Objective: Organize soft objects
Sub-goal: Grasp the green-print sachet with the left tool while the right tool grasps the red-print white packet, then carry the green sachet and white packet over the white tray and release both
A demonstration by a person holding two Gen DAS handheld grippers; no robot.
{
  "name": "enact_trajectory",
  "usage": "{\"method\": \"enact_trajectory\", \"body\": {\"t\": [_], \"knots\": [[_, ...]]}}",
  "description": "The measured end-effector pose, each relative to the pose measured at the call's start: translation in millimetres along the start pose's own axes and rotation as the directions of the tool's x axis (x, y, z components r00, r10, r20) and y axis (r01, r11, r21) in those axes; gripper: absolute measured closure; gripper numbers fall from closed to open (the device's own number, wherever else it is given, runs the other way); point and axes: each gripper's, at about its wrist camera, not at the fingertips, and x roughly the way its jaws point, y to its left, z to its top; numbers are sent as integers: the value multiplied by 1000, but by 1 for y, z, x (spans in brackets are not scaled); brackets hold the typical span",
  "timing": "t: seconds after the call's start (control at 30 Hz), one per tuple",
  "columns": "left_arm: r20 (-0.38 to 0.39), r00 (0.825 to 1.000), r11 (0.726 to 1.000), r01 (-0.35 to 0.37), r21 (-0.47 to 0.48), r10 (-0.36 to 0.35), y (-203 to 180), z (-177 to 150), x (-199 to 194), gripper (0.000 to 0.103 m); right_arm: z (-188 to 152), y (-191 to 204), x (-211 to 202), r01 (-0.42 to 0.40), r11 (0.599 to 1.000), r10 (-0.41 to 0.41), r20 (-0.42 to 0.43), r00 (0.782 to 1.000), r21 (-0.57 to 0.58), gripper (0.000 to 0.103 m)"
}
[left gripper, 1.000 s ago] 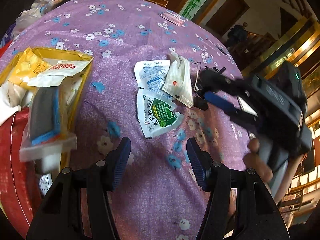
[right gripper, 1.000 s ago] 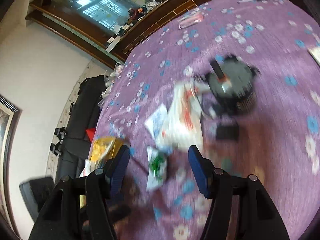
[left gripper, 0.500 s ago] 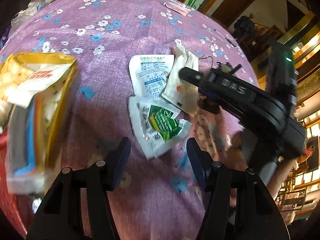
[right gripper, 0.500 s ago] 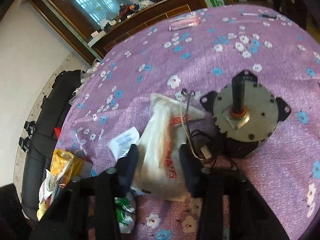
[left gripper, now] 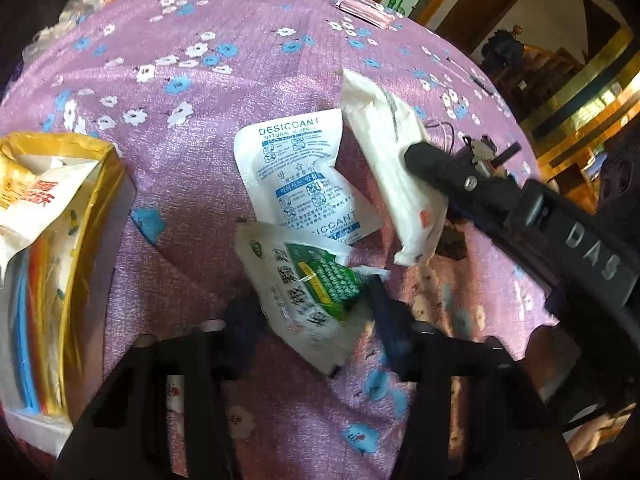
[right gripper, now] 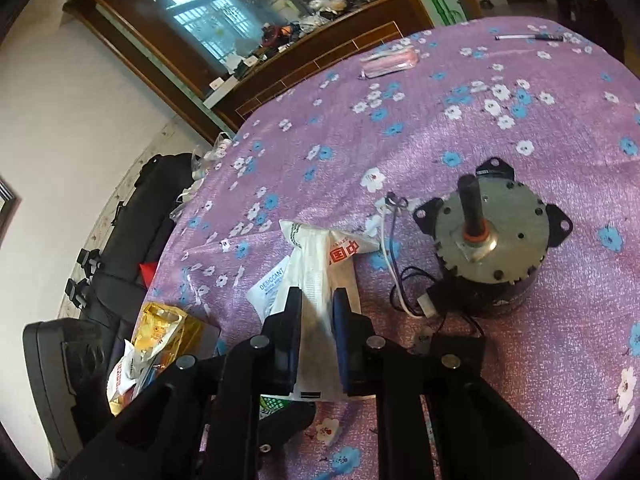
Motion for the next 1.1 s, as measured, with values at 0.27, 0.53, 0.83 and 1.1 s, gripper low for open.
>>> {"method": "enact_trajectory", "body": {"t": [0.27, 0.53, 0.83, 1.1], "knots": [[-10, 994, 994, 105, -12, -105, 5, -25, -34, 64, 2, 0, -7, -21, 1000, 21, 40, 999, -6, 90], [10, 974, 974, 226, -33, -225, 18, -68, -97, 64, -5, 10, -21, -25, 999, 31, 121, 992, -49, 90], [177, 966, 969, 212, -129, -188, 95, -105, -185, 63, -70, 83, -87, -128, 991, 133, 149, 980, -43, 90], [255, 959, 965, 173, -196, -120, 158, -132, -224, 63, -131, 163, -62, -212, 967, 210, -32, 977, -139, 90]]}}
